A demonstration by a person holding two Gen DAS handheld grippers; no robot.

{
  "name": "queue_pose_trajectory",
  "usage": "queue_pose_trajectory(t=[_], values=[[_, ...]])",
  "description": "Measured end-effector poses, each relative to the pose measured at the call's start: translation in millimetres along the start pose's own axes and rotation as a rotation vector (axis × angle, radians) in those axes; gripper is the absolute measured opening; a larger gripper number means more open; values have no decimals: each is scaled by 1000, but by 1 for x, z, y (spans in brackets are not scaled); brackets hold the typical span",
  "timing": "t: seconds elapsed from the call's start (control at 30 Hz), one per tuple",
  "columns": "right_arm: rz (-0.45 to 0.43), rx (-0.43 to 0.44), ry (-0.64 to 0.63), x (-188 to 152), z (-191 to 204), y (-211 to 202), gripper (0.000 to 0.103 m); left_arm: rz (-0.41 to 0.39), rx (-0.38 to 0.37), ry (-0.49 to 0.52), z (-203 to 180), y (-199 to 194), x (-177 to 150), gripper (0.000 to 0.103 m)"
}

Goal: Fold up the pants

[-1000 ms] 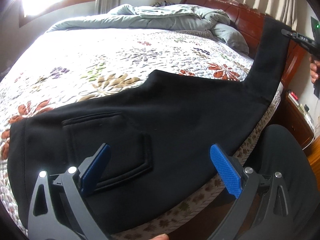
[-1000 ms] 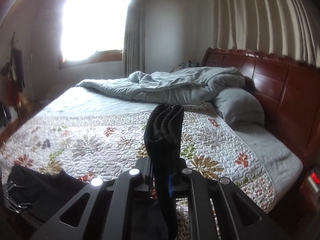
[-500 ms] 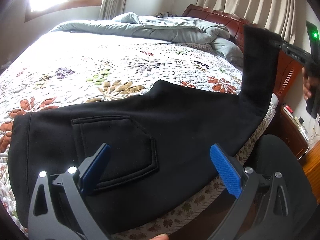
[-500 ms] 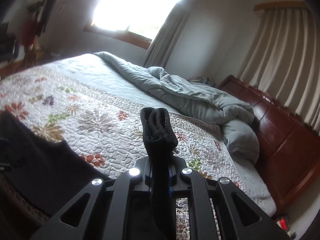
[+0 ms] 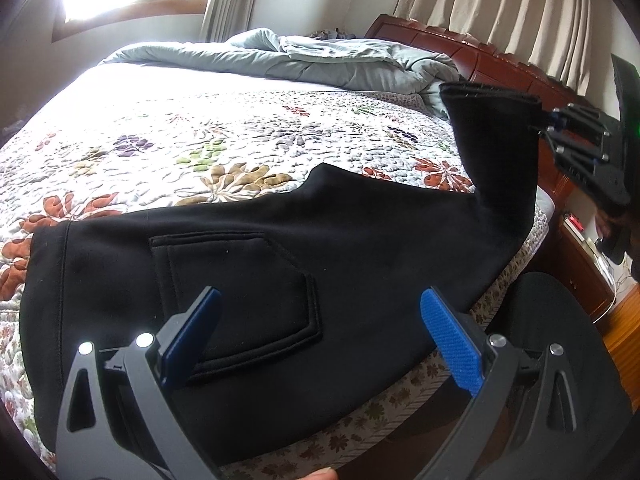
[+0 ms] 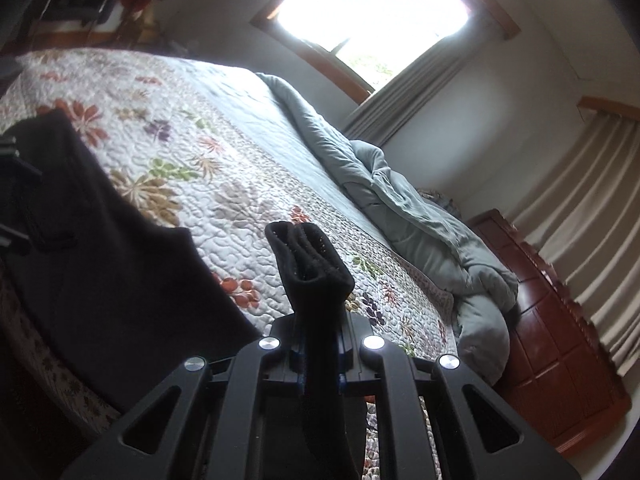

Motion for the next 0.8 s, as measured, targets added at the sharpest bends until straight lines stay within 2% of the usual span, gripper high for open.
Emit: queue_pose_trajectory(t=[0.43,0.8], values=[[29,42,-226,-14,68,18,10,17,-13,-15,4,5,-1,99],[60,89,-347,-33,113,30,10,31,-22,-27,7,10,-1,99]])
Point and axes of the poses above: each gripper's, at about its wrist camera, not at the fingertips, and y roughly the way its jaws point, z to its left, x to its top, the point moved 6 cm from there along y, roughly the way its jaws point, and after that the axes turned 5 degrees about x, right-handed, at the moved point
